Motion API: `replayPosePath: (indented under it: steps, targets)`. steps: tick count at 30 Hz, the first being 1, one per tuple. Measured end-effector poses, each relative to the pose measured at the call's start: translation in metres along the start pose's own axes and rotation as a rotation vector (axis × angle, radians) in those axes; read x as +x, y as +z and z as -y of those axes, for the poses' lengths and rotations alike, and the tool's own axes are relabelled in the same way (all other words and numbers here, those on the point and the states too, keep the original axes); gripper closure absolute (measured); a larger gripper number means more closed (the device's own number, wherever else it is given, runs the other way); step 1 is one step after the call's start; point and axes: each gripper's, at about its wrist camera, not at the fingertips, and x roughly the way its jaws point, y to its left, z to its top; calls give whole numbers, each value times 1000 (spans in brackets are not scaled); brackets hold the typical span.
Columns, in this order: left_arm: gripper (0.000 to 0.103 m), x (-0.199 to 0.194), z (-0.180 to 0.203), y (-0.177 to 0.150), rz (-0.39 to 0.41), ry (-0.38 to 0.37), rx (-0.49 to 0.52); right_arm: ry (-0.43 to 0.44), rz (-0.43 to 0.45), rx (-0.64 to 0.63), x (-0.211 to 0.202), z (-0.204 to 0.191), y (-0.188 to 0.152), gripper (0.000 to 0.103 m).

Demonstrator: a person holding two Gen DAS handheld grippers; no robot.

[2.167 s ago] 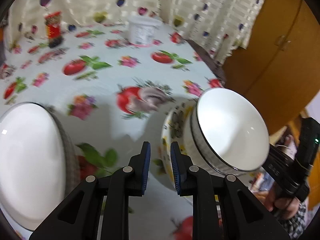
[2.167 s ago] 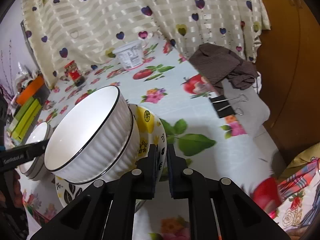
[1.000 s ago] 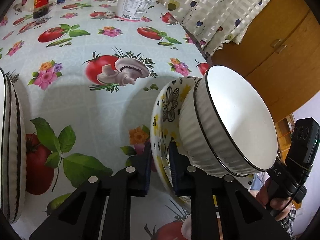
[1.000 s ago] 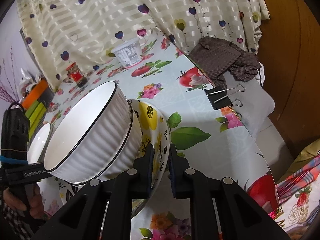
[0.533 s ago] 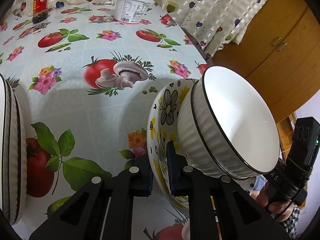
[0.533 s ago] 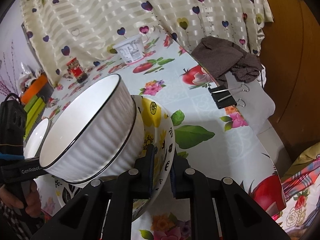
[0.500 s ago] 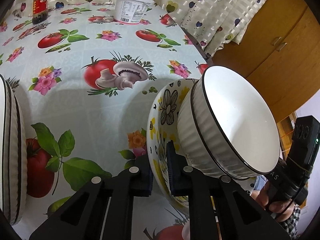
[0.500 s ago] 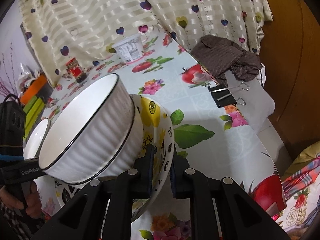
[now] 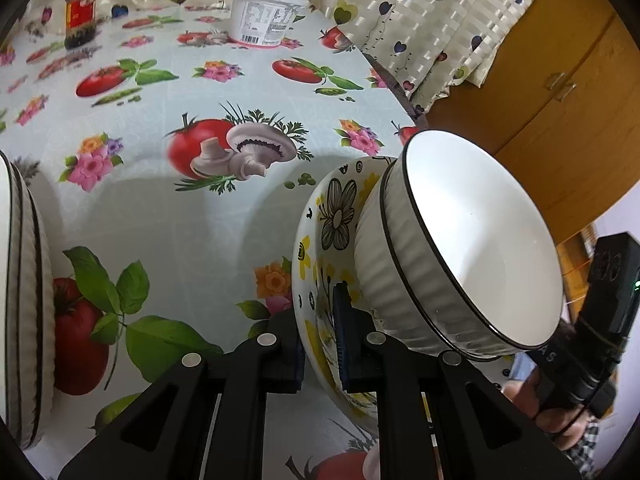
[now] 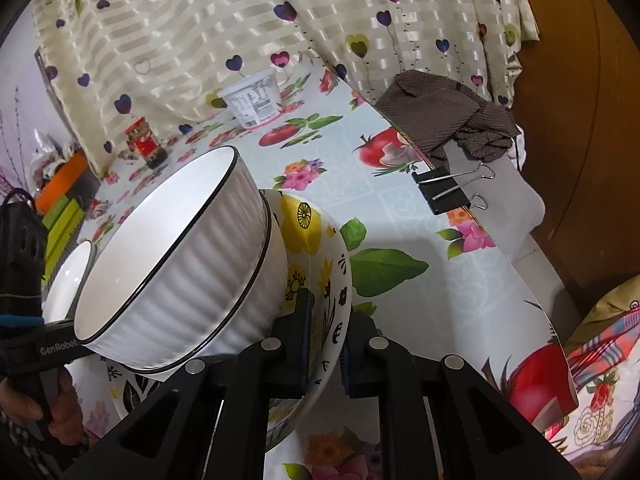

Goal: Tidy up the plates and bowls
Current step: 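Carry the bowl stack with both grippers over the white plate stack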

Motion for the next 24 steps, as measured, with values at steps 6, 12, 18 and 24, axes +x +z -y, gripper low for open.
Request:
replayPosePath:
  steps: [6, 12, 18, 24]
  targets:
    - [91, -3, 2, 0, 22, 7, 11, -8, -5, 20, -1, 1, 0, 91]
    - [91, -4, 3, -1, 26, 5, 12, -14, 9, 20, -3, -1, -1, 91]
    - [91, -7, 3, -1, 27, 6, 13, -15, 19, 22, -6, -4, 0, 91]
    - [91, -14, 2, -1, 46, -4, 10, 0, 51, 13, -12, -7, 3, 91]
